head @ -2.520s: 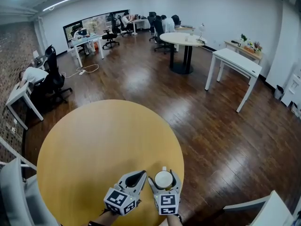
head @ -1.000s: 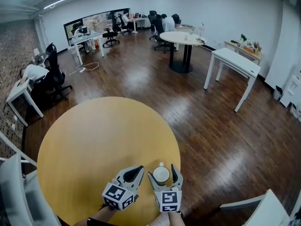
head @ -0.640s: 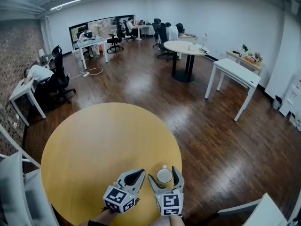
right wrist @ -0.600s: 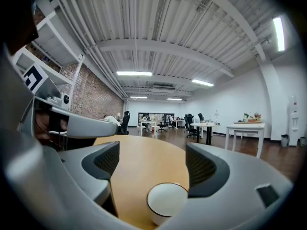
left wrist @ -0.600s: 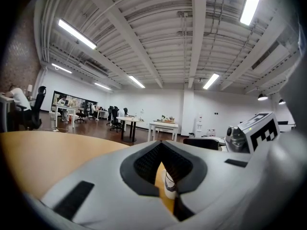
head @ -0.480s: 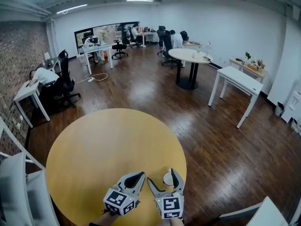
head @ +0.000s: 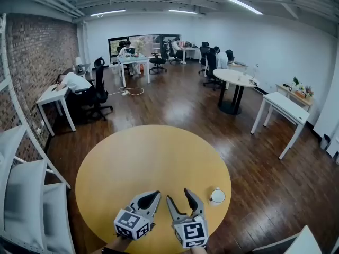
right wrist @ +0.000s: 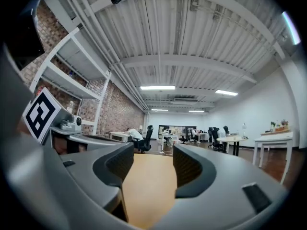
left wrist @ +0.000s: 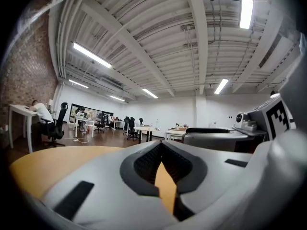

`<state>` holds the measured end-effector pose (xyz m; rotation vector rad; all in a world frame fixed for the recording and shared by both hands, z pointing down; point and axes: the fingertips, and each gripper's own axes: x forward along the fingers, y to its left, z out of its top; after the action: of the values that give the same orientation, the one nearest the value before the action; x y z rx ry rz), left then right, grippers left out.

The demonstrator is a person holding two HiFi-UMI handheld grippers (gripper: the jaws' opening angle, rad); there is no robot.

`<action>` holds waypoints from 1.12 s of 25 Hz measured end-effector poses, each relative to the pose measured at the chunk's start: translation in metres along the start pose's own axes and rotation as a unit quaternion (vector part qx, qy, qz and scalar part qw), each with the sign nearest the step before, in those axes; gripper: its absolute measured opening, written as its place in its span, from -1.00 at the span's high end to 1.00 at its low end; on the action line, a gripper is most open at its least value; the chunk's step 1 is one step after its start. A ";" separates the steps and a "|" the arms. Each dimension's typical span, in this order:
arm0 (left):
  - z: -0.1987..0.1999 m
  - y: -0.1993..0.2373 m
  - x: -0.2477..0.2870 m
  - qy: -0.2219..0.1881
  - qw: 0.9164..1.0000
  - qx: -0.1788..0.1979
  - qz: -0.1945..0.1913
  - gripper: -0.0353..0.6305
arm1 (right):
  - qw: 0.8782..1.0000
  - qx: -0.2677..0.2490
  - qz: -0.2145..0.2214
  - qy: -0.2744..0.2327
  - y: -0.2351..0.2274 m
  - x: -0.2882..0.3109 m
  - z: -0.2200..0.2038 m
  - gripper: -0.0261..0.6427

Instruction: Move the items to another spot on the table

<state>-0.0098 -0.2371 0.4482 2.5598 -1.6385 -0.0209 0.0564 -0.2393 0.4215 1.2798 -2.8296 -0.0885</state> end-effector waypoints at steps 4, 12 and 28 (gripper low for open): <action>0.009 0.013 -0.055 -0.007 1.000 0.025 0.007 0.88 | 1.000 0.003 0.016 -0.018 0.058 -0.005 0.017 0.56; 0.014 0.025 -0.159 -0.025 0.999 0.031 0.019 0.88 | 0.997 0.014 0.063 -0.044 0.173 -0.033 0.035 0.97; 0.014 0.028 -0.249 -0.040 0.997 0.055 0.026 0.88 | 0.997 0.026 0.070 -0.013 0.257 -0.060 0.024 0.97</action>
<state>-0.1407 -0.0242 0.4265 2.6277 -1.7806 -0.0308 -0.0985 -0.0239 0.4138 1.0926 -2.9511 -0.0286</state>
